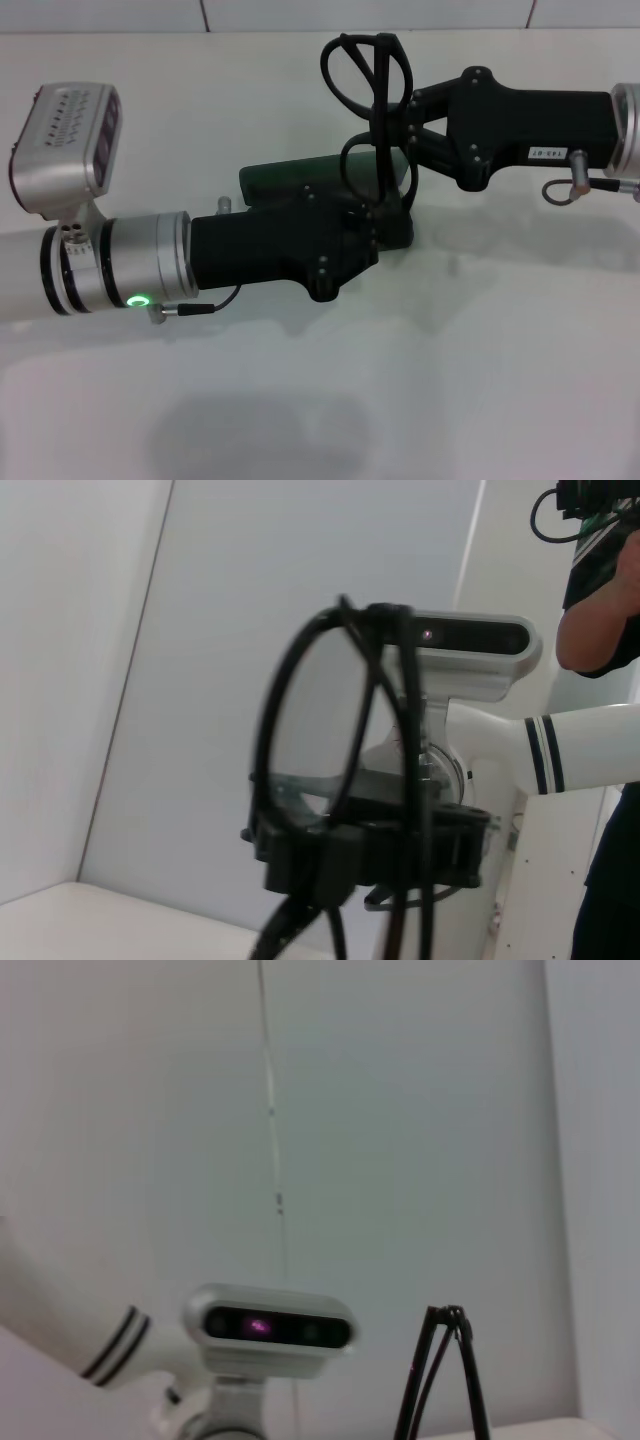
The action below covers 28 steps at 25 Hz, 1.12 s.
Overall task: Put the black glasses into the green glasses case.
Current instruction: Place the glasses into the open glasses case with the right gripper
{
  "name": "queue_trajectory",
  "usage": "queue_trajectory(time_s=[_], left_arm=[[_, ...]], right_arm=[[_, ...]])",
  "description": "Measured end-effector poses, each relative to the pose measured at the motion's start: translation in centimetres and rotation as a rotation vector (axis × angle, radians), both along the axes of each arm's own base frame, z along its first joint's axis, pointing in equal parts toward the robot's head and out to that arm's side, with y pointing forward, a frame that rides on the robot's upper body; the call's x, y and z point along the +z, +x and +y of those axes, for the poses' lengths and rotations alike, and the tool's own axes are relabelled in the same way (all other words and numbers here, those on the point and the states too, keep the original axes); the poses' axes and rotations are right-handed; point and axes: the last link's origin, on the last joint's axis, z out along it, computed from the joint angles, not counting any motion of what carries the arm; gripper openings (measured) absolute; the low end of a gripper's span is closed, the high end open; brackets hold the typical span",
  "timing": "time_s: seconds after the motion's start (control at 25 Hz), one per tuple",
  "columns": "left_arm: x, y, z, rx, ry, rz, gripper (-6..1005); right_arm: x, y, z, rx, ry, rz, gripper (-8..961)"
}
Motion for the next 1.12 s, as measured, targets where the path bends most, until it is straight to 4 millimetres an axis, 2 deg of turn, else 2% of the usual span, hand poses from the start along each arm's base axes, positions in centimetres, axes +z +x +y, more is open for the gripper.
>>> queue_trajectory(time_s=[0.24, 0.44, 0.72, 0.76, 0.92, 1.12], left_arm=[[0.3, -1.1, -0.4, 0.027, 0.016, 0.013, 25], [1.0, -3.3, -1.2, 0.081, 0.026, 0.045, 25], [2.4, -7.1, -2.5, 0.178, 0.057, 0.115, 26], [2.7, -8.2, -2.7, 0.211, 0.077, 0.159, 26], [3.3, -9.7, -2.9, 0.252, 0.116, 0.215, 27], [4.1, -10.9, -3.2, 0.284, 0.146, 0.246, 27]], right_arm=[[-0.2, 0.5, 1.0, -0.029, 0.062, -0.043, 91], [-0.7, 0.2, 1.6, 0.002, 0.105, -0.114, 92], [-2.6, -1.9, 2.6, 0.152, 0.154, -0.376, 92], [-3.0, -2.7, 2.9, 0.186, 0.156, -0.431, 92], [-3.7, -4.0, 3.5, 0.227, 0.154, -0.519, 92], [-6.2, -5.1, 3.9, 0.258, 0.17, -0.66, 93]])
